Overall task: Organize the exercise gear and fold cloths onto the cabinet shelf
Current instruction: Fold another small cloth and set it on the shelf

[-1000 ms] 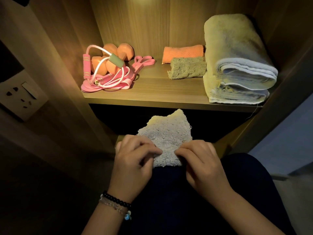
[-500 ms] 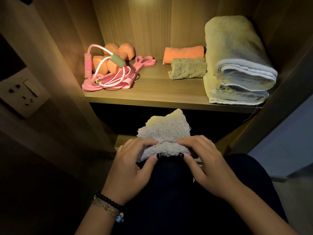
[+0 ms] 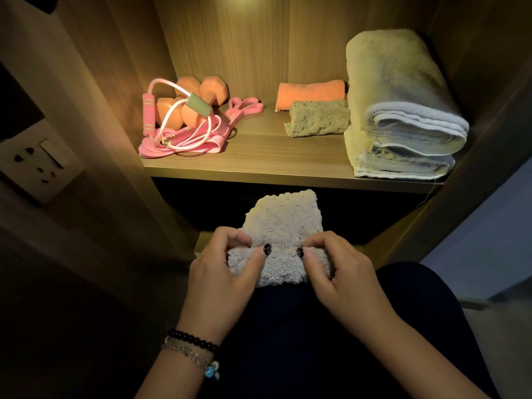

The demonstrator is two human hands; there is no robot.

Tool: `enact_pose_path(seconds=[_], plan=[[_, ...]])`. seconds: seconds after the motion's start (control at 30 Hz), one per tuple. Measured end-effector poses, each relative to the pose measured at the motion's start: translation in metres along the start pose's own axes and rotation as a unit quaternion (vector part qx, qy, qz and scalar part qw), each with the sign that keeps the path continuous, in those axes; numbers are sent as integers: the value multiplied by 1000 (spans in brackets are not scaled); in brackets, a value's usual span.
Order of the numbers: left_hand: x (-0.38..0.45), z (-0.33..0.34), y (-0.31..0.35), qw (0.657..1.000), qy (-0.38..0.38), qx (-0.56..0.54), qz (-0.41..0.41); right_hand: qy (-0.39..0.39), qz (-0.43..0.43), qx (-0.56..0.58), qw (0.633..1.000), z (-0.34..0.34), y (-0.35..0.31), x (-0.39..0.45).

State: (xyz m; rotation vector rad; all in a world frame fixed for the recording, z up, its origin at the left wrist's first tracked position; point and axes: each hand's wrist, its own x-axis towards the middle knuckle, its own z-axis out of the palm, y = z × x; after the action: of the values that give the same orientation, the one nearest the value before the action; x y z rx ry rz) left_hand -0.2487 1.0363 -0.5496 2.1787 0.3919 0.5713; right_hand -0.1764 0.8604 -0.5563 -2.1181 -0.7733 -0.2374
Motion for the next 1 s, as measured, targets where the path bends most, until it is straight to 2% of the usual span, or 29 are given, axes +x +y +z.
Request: enact_pose_path(seconds=[0.1, 0.17, 0.23, 0.3, 0.5, 0.57, 0.7, 0.83, 1.0], plan=[[3, 3, 3, 999, 36, 6, 33, 50, -99, -118, 987, 1, -2, 0], [5, 4, 6, 994, 51, 20, 91, 47, -179, -160, 970, 0, -1, -1], [4, 6, 8, 986, 52, 44, 149, 33, -219, -161, 962, -2, 3, -3], [1, 6, 8, 985, 32, 44, 165, 9, -222, -138, 965, -5, 7, -6], [-7, -12, 4, 980, -116, 12, 163, -76, -164, -87, 980, -16, 14, -8], [-7, -13, 2, 979, -134, 12, 155, -96, -155, -88, 979, -18, 15, -3], [-6, -7, 1, 990, -69, -28, 122, -120, -136, -45, 982, -22, 12, 9], [-4, -6, 1, 993, -23, -103, 44, -91, -36, 113, 989, -27, 12, 13], [0, -2, 8, 988, 15, -151, -20, -88, 89, 229, 965, -22, 12, 12]])
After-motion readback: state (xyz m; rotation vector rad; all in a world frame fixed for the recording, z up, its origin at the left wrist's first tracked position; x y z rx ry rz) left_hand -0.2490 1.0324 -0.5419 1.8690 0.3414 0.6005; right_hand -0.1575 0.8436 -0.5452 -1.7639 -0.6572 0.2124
